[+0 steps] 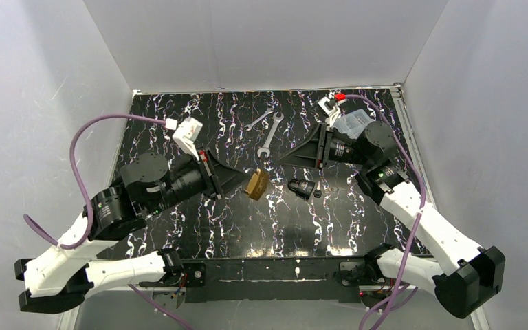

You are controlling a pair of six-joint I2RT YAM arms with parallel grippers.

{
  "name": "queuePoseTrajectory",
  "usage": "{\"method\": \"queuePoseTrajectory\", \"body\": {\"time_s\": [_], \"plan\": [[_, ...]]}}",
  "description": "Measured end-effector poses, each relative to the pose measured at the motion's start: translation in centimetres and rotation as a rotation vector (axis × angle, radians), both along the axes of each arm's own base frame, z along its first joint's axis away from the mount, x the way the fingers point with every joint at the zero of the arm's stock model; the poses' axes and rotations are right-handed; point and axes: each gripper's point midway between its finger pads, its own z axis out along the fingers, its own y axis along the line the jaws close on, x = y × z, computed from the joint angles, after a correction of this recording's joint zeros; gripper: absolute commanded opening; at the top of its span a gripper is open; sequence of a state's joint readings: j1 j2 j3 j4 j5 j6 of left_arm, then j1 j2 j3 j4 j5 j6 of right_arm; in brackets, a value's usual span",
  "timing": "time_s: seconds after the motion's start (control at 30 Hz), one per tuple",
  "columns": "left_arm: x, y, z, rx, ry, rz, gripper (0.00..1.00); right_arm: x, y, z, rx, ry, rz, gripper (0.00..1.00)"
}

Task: Lock with the key
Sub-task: Lock the lock.

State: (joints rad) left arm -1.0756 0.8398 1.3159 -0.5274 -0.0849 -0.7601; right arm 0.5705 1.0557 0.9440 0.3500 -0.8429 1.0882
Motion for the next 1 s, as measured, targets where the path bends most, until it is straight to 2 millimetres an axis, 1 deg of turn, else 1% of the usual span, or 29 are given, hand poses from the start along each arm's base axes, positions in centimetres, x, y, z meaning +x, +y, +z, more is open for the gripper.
{"method": "queuePoseTrajectory", "body": {"time_s": [0.07,0.2,0.4,0.5,0.67,0.8,1.0], "plan": [[0.4,0.3,1.0,-0.01,-0.01,0.026,0.0,0.1,-0.4,0.6,0.026,-0.013,0.005,0.61],[0.8,0.0,3.0,-0.048,-0.028,0.038,0.0,-0.2,-0.8,1.4,0.07,-0.06,0.023,0.62],[1.1,-0.7,3.9,-0.083,-0.034,0.038,0.0,-0.4,-1.0,0.1,0.087,-0.091,0.028,0.61],[1.2,-1.2,4.9,-0.106,-0.04,0.033,0.0,-0.6,-1.1,-0.2,0.096,-0.101,0.03,0.56],[1.6,-1.9,6.9,-0.164,-0.05,0.021,0.0,-0.9,-1.2,0.5,0.123,-0.141,0.035,0.51],[2.2,-2.0,7.5,-0.197,-0.033,0.025,0.0,-1.4,-1.5,1.2,0.146,-0.18,0.04,0.49],[3.4,-1.9,7.9,-0.242,0.017,0.033,0.0,-2.1,-1.8,1.9,0.168,-0.204,0.055,0.42]]}}
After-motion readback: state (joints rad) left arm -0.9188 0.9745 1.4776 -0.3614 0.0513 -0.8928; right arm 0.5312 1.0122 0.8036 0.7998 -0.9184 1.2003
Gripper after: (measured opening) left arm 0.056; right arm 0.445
